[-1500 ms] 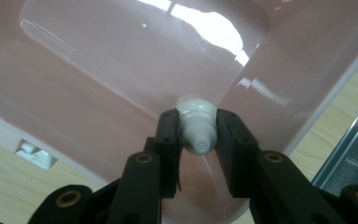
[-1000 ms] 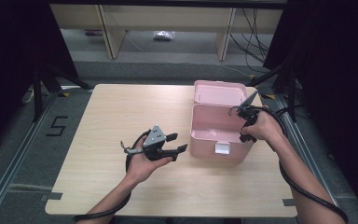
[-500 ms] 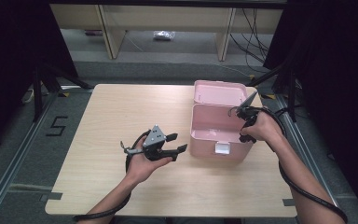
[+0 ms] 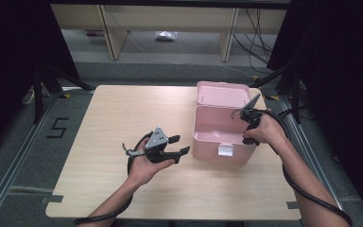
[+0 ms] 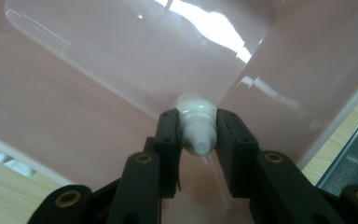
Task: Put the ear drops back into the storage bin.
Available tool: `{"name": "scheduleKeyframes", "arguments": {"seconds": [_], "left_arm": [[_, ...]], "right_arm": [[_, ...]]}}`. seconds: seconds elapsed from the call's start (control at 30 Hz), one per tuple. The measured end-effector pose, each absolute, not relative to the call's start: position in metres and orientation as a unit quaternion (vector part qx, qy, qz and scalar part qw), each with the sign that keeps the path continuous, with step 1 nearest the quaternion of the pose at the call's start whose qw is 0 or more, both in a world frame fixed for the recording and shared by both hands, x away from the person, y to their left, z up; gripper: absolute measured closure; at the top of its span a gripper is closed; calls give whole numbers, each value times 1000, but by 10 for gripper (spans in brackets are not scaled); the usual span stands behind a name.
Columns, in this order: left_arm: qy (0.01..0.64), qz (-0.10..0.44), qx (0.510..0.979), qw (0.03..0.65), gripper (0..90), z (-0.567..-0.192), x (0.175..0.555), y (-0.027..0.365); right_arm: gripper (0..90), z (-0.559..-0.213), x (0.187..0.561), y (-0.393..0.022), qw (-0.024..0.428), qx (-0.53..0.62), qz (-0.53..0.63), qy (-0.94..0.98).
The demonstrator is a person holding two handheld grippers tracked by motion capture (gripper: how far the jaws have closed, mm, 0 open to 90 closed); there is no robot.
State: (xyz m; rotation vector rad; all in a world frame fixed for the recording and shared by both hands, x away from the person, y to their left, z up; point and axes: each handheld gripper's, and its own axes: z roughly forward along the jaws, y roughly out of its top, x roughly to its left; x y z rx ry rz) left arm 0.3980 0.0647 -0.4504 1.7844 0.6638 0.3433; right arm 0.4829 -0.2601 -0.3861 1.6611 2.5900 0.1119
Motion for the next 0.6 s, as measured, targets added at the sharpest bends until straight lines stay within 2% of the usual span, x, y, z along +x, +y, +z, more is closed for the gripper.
{"name": "scheduleKeyframes", "arguments": {"seconds": [0.6], "left_arm": [[280, 144, 757, 572, 411, -451, 399, 65]], "right_arm": [[716, -390, 485, -260, 30, 532, 35, 846]]}}
